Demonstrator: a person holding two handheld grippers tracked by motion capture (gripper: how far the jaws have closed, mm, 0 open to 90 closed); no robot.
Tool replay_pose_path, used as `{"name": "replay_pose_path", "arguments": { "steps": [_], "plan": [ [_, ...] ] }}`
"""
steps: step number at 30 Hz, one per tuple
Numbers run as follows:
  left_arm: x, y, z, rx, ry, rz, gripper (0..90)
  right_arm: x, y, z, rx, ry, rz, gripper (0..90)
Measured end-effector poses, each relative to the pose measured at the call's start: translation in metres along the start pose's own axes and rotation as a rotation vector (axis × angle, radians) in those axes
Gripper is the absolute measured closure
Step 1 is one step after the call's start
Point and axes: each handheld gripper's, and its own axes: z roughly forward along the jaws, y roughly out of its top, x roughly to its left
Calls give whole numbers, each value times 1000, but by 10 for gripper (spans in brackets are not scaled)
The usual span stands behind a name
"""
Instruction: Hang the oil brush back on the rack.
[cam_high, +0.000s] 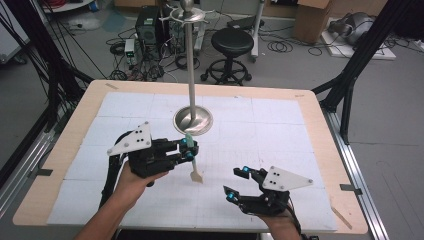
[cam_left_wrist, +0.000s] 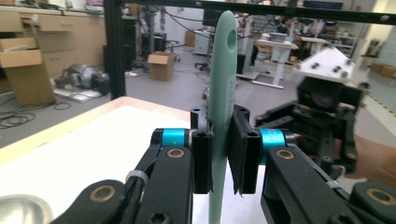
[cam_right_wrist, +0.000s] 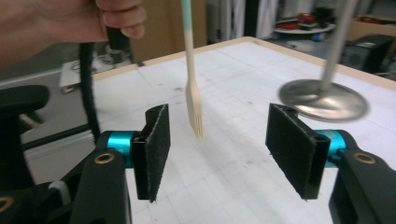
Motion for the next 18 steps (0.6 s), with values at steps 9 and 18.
{"name": "replay_pose_path", "arguments": {
  "steps": [9, 18],
  "plan": [
    [23, 26, 10, 21, 73, 5, 814, -3, -4, -23, 1, -151, -11, 353],
    [45, 64, 15, 21, 98, 9, 820, -10, -15, -35, 12, -214, 5, 319]
  ]
}}
